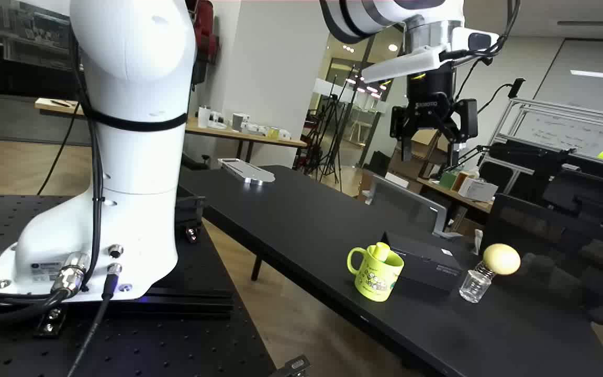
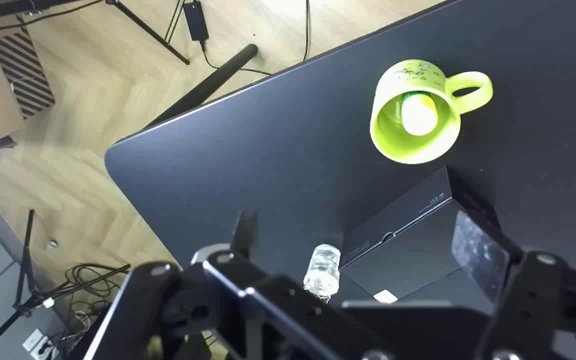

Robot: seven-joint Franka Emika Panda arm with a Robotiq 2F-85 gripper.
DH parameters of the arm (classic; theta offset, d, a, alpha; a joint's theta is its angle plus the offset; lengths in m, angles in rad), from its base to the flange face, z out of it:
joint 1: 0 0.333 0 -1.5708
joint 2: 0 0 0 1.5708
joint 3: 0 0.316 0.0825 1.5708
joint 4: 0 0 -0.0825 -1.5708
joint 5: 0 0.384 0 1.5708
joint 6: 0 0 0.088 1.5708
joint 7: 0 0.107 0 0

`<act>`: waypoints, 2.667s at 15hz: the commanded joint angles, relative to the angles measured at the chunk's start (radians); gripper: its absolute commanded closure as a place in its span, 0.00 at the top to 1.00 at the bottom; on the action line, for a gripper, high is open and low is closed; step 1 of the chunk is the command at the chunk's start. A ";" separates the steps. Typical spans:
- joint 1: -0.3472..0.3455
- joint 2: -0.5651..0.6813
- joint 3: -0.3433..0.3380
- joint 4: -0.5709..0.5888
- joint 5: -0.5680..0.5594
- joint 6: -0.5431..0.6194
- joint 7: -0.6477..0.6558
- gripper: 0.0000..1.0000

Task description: Remove the glue stick from the mug cup and place it on the table

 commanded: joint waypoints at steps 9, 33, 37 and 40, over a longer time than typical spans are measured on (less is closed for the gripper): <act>0.007 -0.001 -0.006 0.002 -0.002 -0.005 0.001 1.00; 0.119 0.479 -0.015 0.162 0.131 0.136 0.059 1.00; 0.124 0.540 -0.027 0.162 0.139 0.152 0.059 1.00; 0.125 0.584 -0.035 0.164 0.150 0.164 0.055 1.00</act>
